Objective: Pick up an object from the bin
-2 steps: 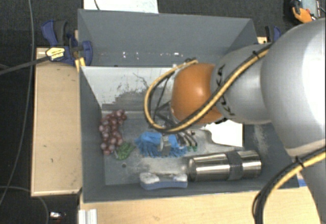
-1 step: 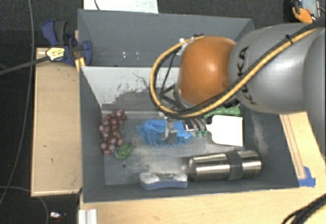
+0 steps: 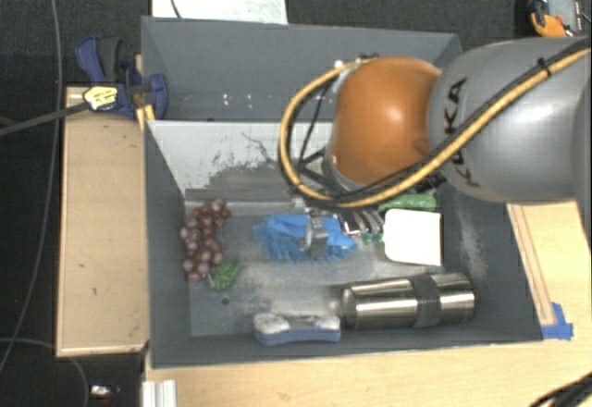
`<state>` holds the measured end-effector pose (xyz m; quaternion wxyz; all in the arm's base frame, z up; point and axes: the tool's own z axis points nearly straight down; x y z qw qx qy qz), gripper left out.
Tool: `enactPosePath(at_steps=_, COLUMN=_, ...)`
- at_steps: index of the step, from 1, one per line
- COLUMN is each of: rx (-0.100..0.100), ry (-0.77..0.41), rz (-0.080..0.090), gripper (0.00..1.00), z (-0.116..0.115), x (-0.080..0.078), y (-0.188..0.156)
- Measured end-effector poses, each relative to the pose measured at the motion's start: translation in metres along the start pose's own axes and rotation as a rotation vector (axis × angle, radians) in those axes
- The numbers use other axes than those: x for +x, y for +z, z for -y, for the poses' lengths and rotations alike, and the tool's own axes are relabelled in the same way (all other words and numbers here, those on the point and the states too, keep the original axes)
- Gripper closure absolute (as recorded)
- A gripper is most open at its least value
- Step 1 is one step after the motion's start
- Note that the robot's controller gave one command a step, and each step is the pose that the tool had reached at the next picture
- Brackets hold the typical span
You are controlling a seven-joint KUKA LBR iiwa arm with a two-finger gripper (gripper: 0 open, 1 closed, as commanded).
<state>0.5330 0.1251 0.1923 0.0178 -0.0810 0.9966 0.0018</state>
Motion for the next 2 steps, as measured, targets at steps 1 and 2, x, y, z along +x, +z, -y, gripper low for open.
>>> enactPosePath(at_steps=1, rx=0.001, ry=0.0, rz=-0.01, gripper=1.0, z=-0.001, x=0.0, y=-0.02)
enactPosePath(at_steps=2, rx=0.0, ry=-0.158, rz=-0.015, gripper=1.0, z=0.018, x=0.043, y=-0.012)
